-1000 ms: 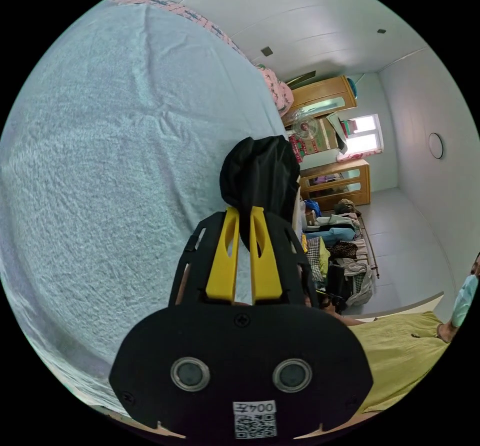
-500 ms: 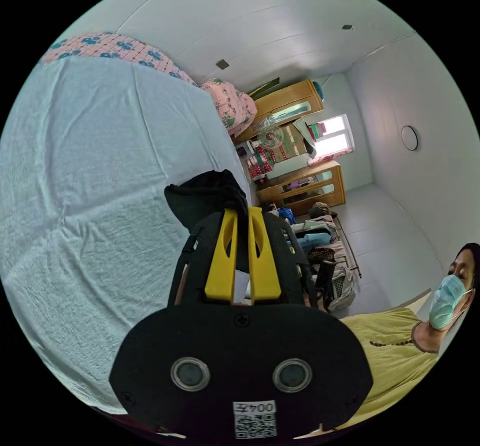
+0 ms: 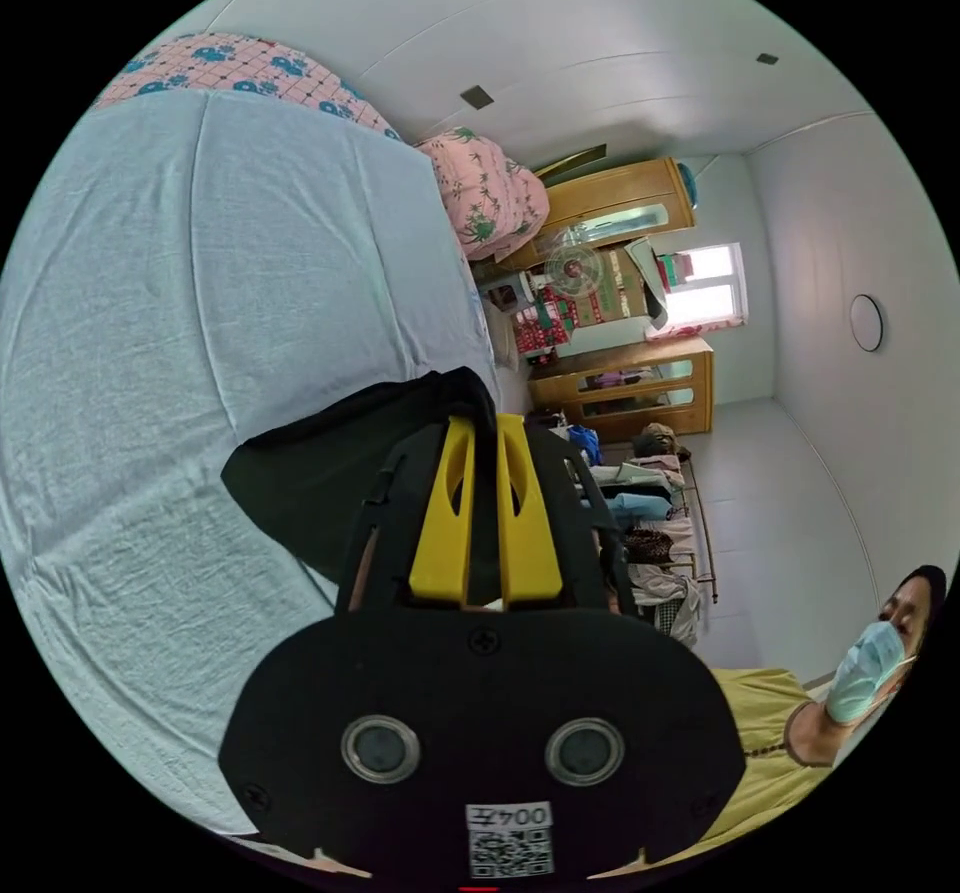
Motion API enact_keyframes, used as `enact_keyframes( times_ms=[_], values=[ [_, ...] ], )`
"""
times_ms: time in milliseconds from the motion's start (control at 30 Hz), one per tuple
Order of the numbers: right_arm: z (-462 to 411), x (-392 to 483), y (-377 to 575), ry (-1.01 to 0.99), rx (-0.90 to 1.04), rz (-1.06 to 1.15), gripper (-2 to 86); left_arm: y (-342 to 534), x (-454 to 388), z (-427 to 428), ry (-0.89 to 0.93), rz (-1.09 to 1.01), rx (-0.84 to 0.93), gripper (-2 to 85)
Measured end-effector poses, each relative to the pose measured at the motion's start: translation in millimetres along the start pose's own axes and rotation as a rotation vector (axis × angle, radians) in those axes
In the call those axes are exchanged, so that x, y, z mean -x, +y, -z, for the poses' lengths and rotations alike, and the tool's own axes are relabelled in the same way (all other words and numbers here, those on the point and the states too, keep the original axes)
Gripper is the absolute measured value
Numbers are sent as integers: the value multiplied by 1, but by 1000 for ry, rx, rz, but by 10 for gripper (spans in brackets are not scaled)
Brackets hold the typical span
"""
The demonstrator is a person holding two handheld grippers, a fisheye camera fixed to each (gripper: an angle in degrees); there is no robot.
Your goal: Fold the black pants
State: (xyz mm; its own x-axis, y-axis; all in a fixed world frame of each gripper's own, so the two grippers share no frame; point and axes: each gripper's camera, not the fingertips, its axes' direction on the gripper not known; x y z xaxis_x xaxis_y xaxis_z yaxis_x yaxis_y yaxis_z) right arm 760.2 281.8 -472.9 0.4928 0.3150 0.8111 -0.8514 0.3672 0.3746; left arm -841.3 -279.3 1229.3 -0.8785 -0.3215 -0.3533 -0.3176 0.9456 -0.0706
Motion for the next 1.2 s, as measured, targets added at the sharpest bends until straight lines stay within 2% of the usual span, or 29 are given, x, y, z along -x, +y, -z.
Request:
enact_keyframes(
  times_ms=[167, 467, 600, 700, 833, 900, 1033, 1200],
  values=[
    [36, -40, -60, -27, -76, -137, 47, -41, 1, -80, -109, 45, 40, 40],
    [63, -111, -134, 4, -163, -310, 48, -68, 38, -170, -180, 147, 31, 46],
    [67, -142, -143, -32, -198, -407, 52, -62, 45, -172, -147, 181, -10, 64],
    [78, -143, -146, 9, -261, -403, 65, -58, 36, -161, -121, 151, -12, 75],
    [94, -130, -148, 87, -312, -350, 78, -47, 33, -116, -39, 145, -98, 86],
    [89, -111, -150, 185, -261, -257, 80, -38, 32, -96, -15, 138, -129, 86],
    [43, -67, -132, 368, -6, -28, 90, 13, 31, -50, -56, 102, -207, 78],
    [-6, -75, -81, 409, 244, -27, 100, 106, 78, -29, -88, 244, -242, 76]
  ],
)
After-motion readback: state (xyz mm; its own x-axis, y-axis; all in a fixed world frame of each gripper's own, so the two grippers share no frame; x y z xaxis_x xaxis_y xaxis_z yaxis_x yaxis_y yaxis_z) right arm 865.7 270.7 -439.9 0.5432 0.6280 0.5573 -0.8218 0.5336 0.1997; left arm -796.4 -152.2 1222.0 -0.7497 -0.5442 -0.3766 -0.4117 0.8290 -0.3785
